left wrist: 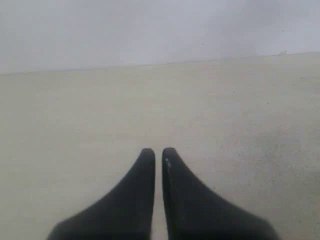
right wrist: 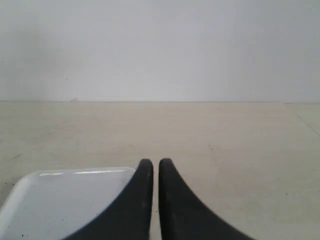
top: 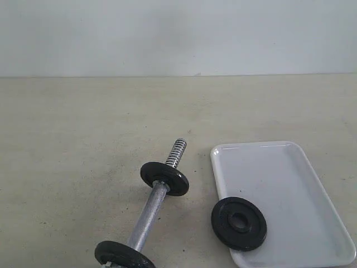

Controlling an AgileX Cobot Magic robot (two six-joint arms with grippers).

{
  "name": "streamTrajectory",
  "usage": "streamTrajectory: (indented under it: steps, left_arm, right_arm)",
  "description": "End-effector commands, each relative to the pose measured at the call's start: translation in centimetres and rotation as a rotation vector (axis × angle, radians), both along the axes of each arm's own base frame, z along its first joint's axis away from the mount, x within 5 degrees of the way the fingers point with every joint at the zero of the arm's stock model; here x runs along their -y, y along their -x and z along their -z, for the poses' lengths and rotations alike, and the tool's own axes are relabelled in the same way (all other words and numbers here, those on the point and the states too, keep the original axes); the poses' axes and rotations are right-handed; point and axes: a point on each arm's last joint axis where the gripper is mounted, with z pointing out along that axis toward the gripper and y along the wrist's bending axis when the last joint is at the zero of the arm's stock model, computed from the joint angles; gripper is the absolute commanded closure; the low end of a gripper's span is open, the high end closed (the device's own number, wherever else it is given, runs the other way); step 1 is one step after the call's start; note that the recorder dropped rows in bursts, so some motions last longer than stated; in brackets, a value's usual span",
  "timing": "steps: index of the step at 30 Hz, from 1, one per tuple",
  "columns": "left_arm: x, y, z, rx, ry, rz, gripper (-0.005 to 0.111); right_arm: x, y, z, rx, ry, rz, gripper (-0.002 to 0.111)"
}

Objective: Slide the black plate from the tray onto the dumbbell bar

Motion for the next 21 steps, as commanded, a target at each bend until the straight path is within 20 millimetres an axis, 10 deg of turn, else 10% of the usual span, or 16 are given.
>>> streamTrajectory:
  steps: [1,21]
  left_arm:
    - [0.05,0.01,0.11,-0.002,0.002,0.007,0.102]
    - [0.01,-0.06,-0.21,0.034,0.002,0.002,0.102]
  right_arm:
    - [0.02,0.03,-0.13,0.015,0.007,0.002,0.106]
    - [0.01,0.00,-0.92,0.101,0.006,0.001,0.106]
